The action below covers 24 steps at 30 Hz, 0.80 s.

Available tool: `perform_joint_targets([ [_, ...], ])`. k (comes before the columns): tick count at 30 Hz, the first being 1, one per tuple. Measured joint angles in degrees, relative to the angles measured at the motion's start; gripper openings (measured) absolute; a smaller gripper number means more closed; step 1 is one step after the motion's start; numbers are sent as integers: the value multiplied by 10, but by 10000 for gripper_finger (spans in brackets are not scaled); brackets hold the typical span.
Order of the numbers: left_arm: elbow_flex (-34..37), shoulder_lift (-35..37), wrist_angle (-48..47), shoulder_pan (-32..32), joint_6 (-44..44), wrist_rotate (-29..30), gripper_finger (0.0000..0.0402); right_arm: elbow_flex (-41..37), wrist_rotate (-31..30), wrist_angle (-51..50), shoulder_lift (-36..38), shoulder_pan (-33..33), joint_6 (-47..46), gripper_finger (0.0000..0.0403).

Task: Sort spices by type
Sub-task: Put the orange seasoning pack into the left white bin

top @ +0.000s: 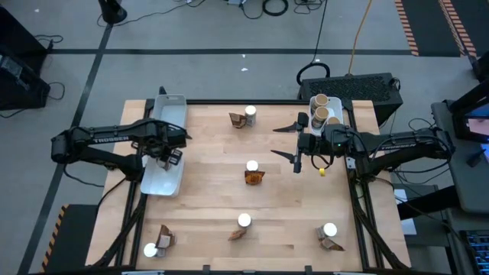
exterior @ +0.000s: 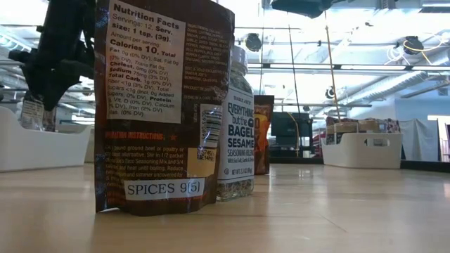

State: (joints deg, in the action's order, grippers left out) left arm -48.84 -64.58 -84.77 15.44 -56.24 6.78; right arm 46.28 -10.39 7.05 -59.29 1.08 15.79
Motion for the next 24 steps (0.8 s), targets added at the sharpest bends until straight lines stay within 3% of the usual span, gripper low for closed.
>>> perform_joint_targets([
  [7,0,0,0,0,0,-7,108,0,0,0,0,0,1,288],
  [15,0,0,-2,0,0,-4,9,0,0,0,0,0,1,288],
  [24,0,0,-49,0,-29,14,4,0,0,0,0,0,1,288],
])
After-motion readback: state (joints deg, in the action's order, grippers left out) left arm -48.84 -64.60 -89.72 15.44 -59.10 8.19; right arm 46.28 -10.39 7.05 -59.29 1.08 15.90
